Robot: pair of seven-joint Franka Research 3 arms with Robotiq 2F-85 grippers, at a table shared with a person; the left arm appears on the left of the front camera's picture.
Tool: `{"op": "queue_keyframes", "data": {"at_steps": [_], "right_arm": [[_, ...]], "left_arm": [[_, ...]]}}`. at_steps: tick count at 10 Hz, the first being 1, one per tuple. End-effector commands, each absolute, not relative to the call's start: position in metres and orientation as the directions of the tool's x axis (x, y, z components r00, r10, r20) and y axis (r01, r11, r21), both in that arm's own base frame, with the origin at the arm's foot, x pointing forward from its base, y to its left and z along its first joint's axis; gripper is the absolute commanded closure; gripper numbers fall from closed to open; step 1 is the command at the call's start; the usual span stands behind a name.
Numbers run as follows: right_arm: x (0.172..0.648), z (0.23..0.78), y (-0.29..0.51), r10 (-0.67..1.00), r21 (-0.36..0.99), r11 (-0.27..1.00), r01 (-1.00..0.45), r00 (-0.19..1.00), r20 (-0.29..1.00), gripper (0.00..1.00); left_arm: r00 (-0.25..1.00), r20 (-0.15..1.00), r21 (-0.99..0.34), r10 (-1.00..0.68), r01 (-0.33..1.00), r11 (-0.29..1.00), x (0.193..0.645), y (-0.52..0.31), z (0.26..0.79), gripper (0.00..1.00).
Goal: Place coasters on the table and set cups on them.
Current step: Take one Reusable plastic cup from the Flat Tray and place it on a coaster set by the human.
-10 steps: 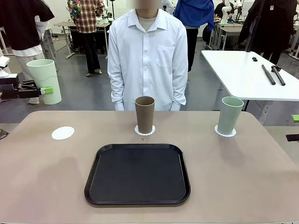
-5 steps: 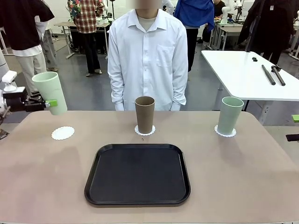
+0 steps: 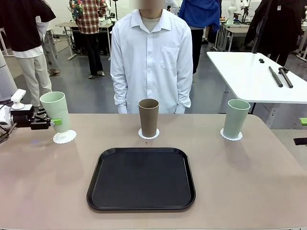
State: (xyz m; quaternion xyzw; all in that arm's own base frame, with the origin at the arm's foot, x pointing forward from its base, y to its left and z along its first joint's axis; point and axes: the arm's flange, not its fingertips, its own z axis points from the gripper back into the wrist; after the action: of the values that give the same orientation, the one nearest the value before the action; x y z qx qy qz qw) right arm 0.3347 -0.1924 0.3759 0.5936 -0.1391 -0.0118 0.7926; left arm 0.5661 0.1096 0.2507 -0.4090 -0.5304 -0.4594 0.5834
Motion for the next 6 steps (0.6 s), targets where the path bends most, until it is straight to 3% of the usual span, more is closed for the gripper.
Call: {"op": "queue_keyframes", "data": {"at_steps": [1,6], "right_arm": [[0.331,0.376,-0.189,-0.189,0.944,0.293,-0.153,0.958,0.214,0.0],[0.331,0.376,-0.189,-0.189,0.944,0.293,-0.153,0.958,0.214,0.0]], "left_arm": [[0.01,0.993,0.015,-0.116,0.977,0.212,0.57,0.112,0.243,0.15],[0.06,0.991,-0.033,-0.121,0.976,0.214,0.568,0.114,0.226,0.15]]}}
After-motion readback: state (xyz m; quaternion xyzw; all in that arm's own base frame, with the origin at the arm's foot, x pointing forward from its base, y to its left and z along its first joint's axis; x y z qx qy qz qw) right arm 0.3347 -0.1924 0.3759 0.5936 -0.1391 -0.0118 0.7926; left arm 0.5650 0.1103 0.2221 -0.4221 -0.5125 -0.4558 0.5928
